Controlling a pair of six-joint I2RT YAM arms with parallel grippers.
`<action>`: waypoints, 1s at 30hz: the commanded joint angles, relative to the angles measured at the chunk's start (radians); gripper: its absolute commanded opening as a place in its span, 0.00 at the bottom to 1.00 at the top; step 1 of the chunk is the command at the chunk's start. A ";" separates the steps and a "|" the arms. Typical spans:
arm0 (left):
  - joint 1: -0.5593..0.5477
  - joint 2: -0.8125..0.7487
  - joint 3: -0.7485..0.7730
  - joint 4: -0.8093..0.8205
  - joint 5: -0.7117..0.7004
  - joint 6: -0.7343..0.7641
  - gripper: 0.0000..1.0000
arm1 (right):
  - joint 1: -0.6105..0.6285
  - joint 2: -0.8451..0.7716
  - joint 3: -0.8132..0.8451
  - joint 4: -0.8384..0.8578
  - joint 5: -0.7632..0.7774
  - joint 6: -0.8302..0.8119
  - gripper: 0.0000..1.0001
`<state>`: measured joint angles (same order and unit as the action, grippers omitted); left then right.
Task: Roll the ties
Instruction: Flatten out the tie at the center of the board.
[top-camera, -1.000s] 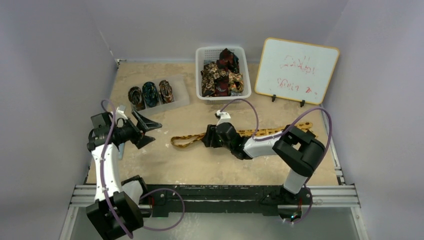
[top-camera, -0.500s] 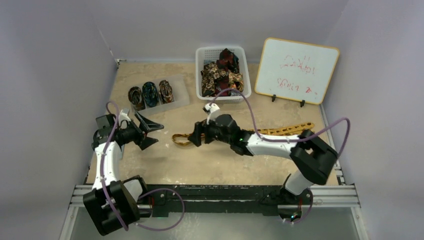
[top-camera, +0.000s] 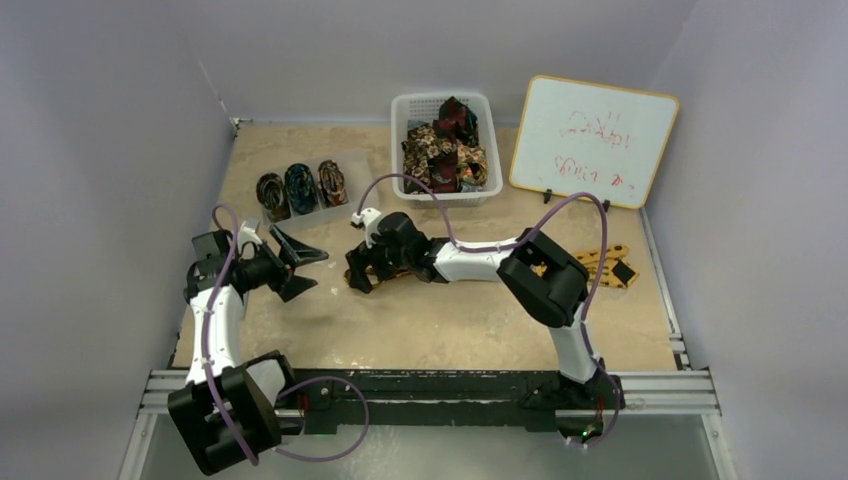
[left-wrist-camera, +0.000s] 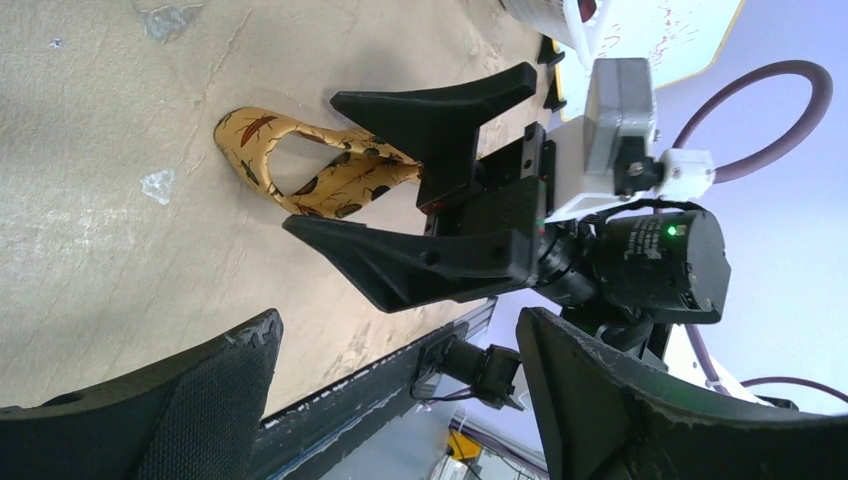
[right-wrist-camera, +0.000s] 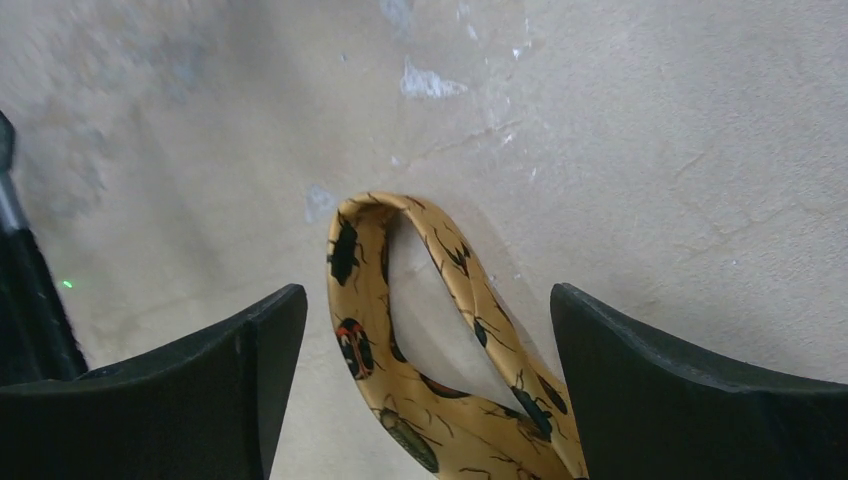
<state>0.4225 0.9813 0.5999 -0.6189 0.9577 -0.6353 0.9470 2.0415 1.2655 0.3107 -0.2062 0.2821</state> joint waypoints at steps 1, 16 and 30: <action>-0.004 0.002 0.000 0.038 0.068 0.003 0.85 | 0.001 -0.014 0.053 -0.057 -0.047 -0.203 0.95; -0.004 0.029 -0.013 0.075 0.104 -0.001 0.85 | 0.150 0.024 -0.004 0.001 0.323 -0.408 0.56; -0.004 -0.066 0.015 -0.003 -0.041 -0.036 0.84 | 0.253 -0.010 -0.101 0.281 1.119 -0.175 0.07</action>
<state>0.4225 0.9474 0.5903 -0.5953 0.9813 -0.6514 1.1641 2.0747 1.2072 0.4416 0.5983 0.0429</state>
